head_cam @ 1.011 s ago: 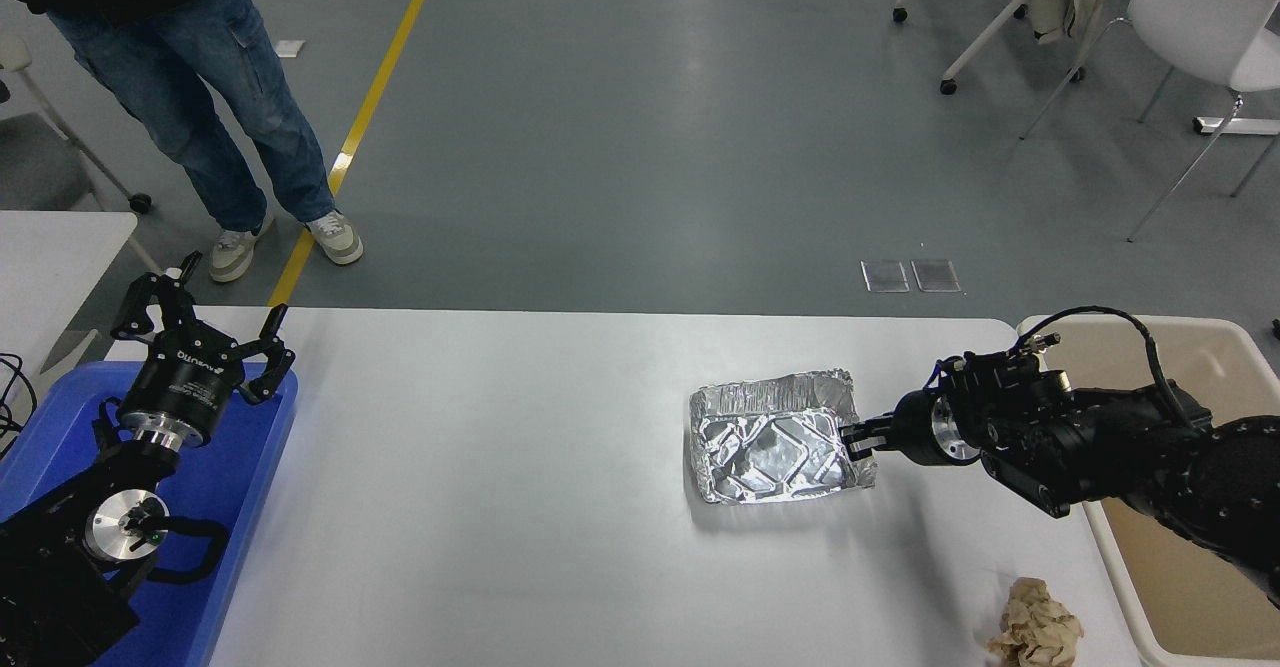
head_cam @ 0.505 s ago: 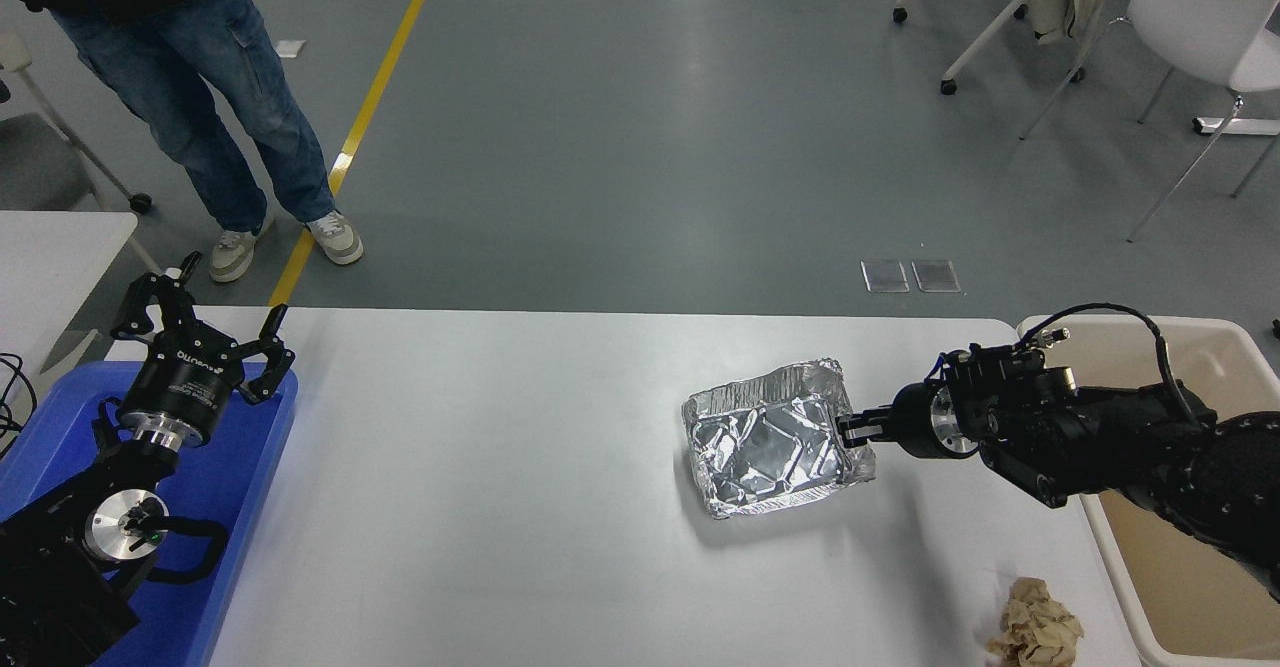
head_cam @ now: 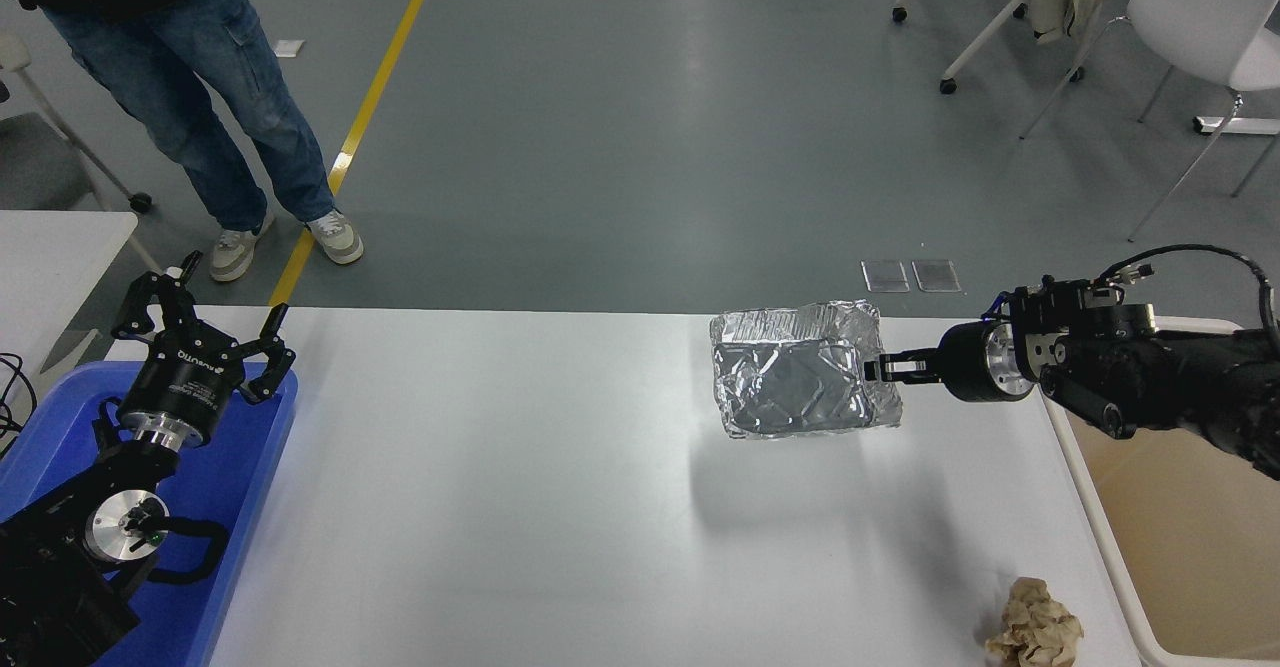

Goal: Clean the table surface

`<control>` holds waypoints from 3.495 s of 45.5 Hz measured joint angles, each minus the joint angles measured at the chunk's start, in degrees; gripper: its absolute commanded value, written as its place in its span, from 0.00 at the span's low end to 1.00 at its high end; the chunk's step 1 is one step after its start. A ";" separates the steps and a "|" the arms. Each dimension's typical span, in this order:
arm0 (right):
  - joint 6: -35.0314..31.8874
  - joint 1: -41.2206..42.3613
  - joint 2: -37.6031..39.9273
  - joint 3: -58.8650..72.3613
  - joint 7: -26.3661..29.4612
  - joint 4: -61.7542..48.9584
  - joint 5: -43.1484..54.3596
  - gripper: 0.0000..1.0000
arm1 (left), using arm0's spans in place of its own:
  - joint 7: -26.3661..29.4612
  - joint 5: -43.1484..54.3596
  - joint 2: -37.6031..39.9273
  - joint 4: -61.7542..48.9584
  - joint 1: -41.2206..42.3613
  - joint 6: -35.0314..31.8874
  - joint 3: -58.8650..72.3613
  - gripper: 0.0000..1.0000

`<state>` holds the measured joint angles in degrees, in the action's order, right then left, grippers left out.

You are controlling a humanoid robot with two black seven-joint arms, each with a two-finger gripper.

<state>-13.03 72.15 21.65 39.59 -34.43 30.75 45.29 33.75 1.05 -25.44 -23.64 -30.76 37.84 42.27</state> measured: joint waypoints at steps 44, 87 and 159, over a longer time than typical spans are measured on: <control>-11.58 14.81 21.28 -6.33 -3.44 9.91 -0.89 0.00 | 0.00 0.00 0.00 0.00 0.00 0.02 -0.01 1.00; -12.23 -10.65 27.96 -6.78 -0.76 -17.55 -24.42 0.00 | 0.00 0.00 -0.01 0.02 0.00 0.02 0.00 1.00; 7.10 -32.90 12.20 -20.69 31.35 -23.99 -33.41 0.00 | 0.00 0.00 0.01 0.02 0.00 -0.01 0.00 1.00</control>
<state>-5.93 39.25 33.85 18.90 -3.08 6.76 11.88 33.75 1.05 -25.43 -23.62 -30.76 37.83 42.27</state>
